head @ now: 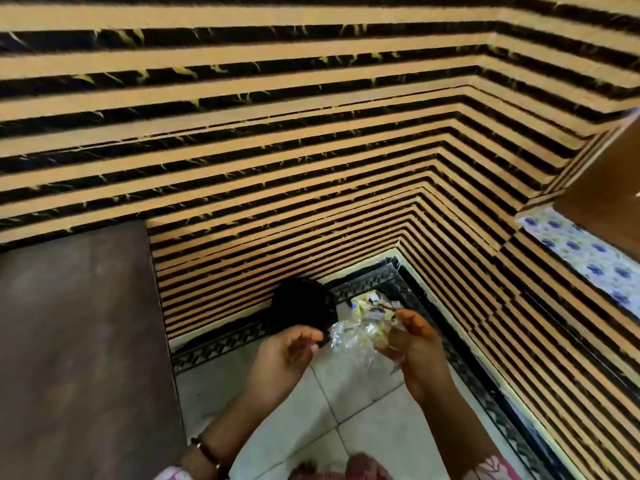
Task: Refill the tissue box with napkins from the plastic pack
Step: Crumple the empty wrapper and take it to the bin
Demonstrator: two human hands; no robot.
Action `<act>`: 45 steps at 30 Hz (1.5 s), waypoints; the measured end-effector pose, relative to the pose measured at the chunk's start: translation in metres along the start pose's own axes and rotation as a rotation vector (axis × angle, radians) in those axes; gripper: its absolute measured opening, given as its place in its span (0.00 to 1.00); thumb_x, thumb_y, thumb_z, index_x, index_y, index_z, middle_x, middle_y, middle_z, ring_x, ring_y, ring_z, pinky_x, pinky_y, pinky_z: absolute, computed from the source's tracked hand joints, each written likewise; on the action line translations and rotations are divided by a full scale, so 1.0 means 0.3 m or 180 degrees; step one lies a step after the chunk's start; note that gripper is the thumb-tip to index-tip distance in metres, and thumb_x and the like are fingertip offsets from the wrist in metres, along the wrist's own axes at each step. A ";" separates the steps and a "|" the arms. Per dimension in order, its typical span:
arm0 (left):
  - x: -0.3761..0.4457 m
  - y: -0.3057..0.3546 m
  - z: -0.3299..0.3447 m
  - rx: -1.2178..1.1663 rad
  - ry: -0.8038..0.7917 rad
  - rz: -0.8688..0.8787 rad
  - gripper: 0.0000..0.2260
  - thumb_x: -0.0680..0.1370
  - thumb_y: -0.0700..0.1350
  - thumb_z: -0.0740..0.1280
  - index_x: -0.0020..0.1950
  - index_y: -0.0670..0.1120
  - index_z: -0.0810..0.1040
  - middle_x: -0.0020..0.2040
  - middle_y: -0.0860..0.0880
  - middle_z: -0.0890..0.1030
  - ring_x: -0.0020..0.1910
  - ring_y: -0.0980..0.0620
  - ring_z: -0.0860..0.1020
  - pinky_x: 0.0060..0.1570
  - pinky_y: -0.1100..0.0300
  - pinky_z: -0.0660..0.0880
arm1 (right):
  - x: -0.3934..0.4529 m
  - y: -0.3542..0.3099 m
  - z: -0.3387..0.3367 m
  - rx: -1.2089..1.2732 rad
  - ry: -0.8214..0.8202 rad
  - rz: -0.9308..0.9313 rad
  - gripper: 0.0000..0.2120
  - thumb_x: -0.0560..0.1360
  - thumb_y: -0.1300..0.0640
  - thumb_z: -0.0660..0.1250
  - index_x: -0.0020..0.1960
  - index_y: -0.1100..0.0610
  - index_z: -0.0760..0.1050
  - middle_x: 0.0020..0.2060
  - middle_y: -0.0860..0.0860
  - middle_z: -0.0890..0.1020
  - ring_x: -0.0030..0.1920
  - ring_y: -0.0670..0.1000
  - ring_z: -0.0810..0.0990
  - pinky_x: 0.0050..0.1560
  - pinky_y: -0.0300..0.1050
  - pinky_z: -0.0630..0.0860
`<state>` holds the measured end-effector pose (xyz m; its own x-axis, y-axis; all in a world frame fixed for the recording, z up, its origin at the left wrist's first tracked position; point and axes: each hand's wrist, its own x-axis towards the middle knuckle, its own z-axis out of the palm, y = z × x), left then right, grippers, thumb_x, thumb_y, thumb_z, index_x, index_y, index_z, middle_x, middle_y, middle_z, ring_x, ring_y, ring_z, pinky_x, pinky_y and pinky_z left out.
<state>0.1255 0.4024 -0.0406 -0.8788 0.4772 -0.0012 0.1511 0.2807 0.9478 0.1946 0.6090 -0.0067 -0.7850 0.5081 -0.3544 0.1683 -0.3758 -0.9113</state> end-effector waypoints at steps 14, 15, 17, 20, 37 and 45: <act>0.433 -0.244 0.170 0.0738 0.0989 -0.1268 0.09 0.77 0.42 0.64 0.51 0.56 0.78 0.49 0.60 0.81 0.49 0.61 0.79 0.51 0.69 0.73 | 0.914 0.094 -0.004 -0.1510 0.0042 0.0023 0.14 0.66 0.71 0.68 0.46 0.55 0.78 0.45 0.56 0.83 0.44 0.56 0.82 0.33 0.33 0.77; 0.463 -0.277 0.193 0.0805 0.1022 -0.1347 0.09 0.77 0.43 0.64 0.54 0.53 0.78 0.51 0.58 0.81 0.51 0.59 0.79 0.52 0.69 0.72 | 0.971 0.118 0.001 -0.1765 -0.0018 0.0049 0.15 0.67 0.70 0.68 0.50 0.55 0.79 0.51 0.58 0.80 0.47 0.57 0.81 0.37 0.36 0.79; 0.529 -0.361 0.233 0.0937 0.0956 -0.1554 0.11 0.77 0.44 0.64 0.58 0.51 0.76 0.56 0.55 0.79 0.55 0.56 0.77 0.54 0.68 0.69 | 1.066 0.179 0.020 -0.2175 -0.0198 0.0176 0.17 0.68 0.69 0.68 0.52 0.51 0.78 0.57 0.59 0.76 0.51 0.57 0.79 0.47 0.47 0.79; 0.630 -0.507 0.285 0.1245 0.0571 -0.1850 0.17 0.76 0.47 0.61 0.65 0.50 0.71 0.64 0.51 0.74 0.63 0.51 0.72 0.60 0.62 0.68 | 1.171 0.291 0.059 -0.2691 -0.0386 0.0030 0.20 0.67 0.71 0.67 0.52 0.51 0.78 0.55 0.62 0.74 0.53 0.60 0.76 0.55 0.52 0.76; 0.907 -1.532 0.452 0.2212 -0.0688 -0.2146 0.33 0.74 0.46 0.66 0.75 0.42 0.55 0.75 0.45 0.60 0.74 0.43 0.59 0.70 0.42 0.57 | 1.794 1.292 0.259 -0.3909 -0.1794 0.0774 0.29 0.74 0.61 0.66 0.72 0.52 0.61 0.72 0.61 0.60 0.72 0.61 0.60 0.70 0.53 0.63; 0.916 -1.544 0.459 0.2121 -0.1039 -0.2644 0.32 0.79 0.50 0.57 0.76 0.46 0.42 0.78 0.47 0.43 0.77 0.48 0.43 0.73 0.48 0.42 | 1.788 1.336 0.228 -0.3711 -0.1753 0.0583 0.23 0.74 0.69 0.60 0.66 0.52 0.72 0.66 0.58 0.70 0.66 0.56 0.70 0.70 0.50 0.65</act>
